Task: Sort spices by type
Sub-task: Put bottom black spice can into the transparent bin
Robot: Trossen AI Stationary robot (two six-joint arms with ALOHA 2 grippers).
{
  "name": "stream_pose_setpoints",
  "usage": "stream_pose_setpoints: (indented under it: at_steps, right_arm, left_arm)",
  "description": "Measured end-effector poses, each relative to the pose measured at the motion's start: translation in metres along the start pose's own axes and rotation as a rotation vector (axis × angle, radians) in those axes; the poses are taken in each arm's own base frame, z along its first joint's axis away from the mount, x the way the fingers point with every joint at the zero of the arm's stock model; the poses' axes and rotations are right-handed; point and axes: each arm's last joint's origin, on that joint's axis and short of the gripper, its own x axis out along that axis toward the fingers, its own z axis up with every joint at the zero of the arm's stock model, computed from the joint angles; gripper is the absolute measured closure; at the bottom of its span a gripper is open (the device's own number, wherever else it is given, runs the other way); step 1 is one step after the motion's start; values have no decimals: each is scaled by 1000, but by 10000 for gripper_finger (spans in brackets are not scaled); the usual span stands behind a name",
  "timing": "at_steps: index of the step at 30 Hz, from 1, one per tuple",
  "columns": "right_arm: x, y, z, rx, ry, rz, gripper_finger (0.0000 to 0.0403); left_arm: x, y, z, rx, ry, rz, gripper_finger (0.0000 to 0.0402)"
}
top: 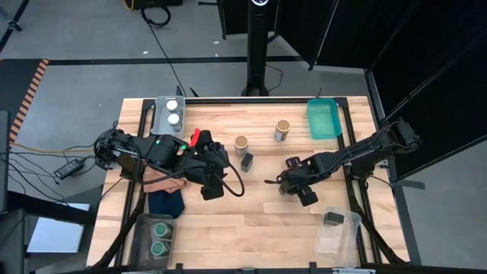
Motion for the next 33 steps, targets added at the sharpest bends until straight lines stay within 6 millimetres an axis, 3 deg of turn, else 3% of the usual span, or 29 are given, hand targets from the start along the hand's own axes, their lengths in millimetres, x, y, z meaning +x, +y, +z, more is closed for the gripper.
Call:
stream_pose_setpoints:
  at_steps: [5, 12, 23, 33]
  right_arm:
    - [-14, -3, 4, -54, 46, -52, 144]
    - [-32, -4, 29, -60, -28, -61, 130]
    - [9, 10, 42, -107, 91, 10, 132]
    - [15, 10, 48, -102, 54, 8, 138]
  left_arm:
    - [0, 0, 0, 3, 1, 0, 99]
    - [0, 0, 0, 0, 1, 0, 99]
    - [0, 0, 0, -18, 3, 1, 99]
    - [0, 0, 0, -23, 3, 1, 99]
